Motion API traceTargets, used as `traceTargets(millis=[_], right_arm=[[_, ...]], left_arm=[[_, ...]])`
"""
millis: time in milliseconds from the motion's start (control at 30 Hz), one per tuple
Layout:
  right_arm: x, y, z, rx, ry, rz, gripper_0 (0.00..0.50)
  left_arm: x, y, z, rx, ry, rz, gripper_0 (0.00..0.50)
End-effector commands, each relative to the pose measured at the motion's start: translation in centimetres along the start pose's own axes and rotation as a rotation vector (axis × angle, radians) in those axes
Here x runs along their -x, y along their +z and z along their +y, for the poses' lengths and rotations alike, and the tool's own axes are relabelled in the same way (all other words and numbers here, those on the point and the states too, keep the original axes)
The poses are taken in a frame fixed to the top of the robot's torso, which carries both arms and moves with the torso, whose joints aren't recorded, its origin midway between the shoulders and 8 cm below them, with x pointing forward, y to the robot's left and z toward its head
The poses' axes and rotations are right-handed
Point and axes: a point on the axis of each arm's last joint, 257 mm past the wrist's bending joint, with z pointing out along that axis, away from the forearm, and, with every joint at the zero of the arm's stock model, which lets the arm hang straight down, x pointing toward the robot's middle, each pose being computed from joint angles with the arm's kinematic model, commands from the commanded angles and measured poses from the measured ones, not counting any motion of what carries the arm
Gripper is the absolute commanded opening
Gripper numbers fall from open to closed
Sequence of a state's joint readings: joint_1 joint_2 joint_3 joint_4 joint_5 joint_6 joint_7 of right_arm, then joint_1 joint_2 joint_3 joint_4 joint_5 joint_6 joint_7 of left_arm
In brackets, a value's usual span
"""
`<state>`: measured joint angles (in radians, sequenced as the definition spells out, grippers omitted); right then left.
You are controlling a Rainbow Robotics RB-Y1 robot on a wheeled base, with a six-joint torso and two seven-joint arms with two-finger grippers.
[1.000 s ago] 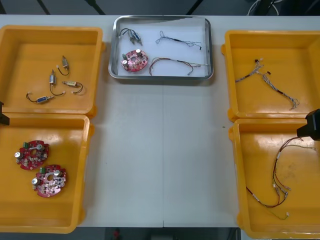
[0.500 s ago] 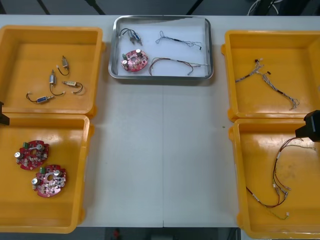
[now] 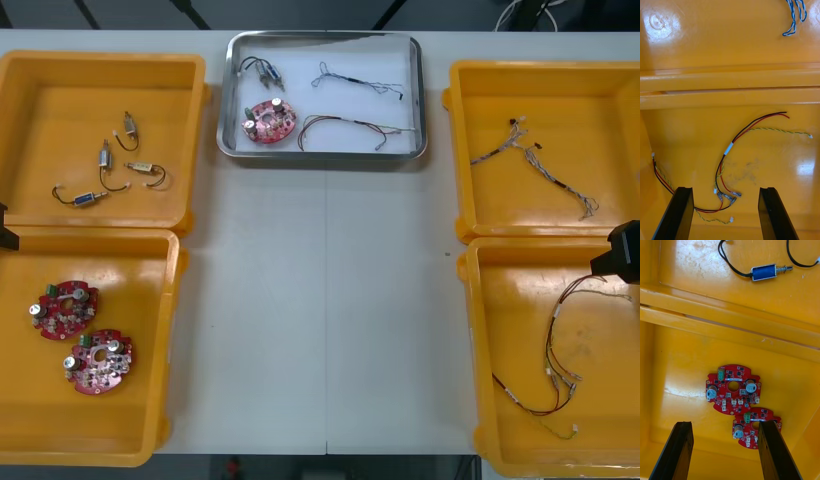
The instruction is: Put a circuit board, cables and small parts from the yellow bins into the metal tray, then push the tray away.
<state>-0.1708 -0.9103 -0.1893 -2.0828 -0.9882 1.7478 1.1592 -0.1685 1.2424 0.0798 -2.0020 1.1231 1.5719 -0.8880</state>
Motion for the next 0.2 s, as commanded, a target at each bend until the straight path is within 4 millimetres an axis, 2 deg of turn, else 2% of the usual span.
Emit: traceTargets(millis=[33,200], right_arm=[[0.59,-0.37,-0.41,-0.002,0.001,-0.026,0.5],[0.59,-0.37,-0.41,-0.002,0.001,-0.026,0.5]], left_arm=[[1.02,-1.25,1.23,0.041,0.016,-0.038,0.5],[1.02,-1.25,1.23,0.041,0.016,-0.038,0.5]])
